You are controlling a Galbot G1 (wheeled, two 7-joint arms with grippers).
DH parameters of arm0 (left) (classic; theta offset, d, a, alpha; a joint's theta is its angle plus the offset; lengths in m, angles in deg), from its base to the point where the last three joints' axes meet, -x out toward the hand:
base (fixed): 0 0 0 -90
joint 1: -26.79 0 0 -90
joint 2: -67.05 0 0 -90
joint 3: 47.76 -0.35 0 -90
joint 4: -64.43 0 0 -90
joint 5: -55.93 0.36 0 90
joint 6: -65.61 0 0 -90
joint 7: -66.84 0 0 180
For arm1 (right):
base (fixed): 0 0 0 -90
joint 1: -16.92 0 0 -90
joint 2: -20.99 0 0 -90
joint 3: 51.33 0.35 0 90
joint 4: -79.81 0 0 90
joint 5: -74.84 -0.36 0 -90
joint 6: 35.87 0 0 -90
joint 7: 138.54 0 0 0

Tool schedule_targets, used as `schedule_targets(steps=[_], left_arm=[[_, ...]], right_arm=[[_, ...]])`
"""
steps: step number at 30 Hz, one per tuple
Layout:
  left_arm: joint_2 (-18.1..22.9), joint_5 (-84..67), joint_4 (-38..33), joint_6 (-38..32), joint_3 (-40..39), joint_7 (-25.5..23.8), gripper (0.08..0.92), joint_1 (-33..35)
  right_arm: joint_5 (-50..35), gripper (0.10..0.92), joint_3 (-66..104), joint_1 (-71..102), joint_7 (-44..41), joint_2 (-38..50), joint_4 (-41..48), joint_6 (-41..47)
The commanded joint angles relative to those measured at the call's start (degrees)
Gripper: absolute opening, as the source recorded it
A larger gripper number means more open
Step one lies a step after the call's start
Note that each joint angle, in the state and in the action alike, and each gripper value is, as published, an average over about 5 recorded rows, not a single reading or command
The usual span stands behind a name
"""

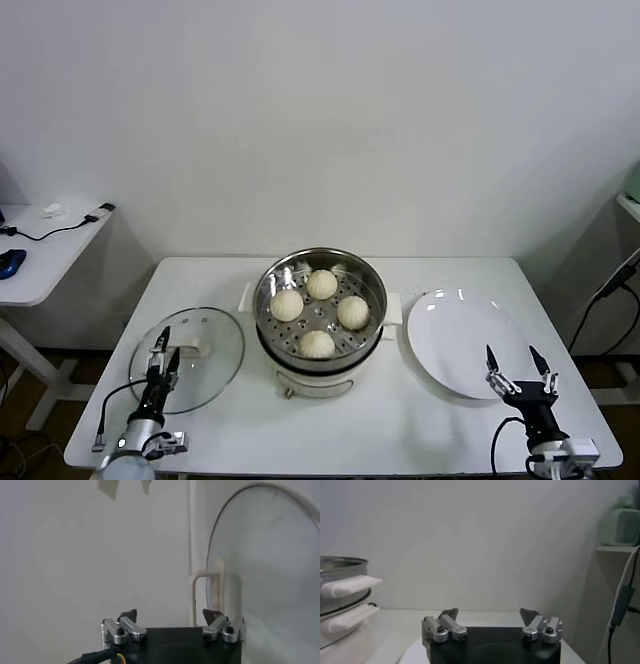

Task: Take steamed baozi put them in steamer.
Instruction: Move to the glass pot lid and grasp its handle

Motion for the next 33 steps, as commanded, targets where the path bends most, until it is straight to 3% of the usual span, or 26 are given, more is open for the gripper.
schedule_targets(steps=[1, 8, 23, 29, 33], left_arm=[[1.3, 1.8, 5.7, 0.9, -0.2, 0.2, 0.823, -6.2], [2.8, 3.4, 6.4, 1.2, -0.1, 0.8, 0.792, -5.8], [3.8, 3.9, 5.7, 1.2, 1.3, 1.0, 0.37, -4.7], [2.3, -0.7, -1.7, 2.0, 1.7, -1.9, 0.197, -2.5], [-0.3, -6.4, -9.8, 4.9, 2.3, -6.8, 0.141, 0.2]], right_arm=[[0.7, 0.823, 0.2, 0.5, 0.0, -0.3, -1.6, 0.2], [0.8, 0.823, 0.4, 0.6, -0.1, -0.6, -1.7, 0.3], [1.3, 0.823, -0.3, 0.7, -0.2, -1.2, -2.3, 0.7], [1.4, 0.823, -0.4, 0.9, -0.2, -1.1, -3.1, 1.2], [1.5, 0.823, -0.4, 1.2, -0.2, -1.1, -3.8, 1.8]])
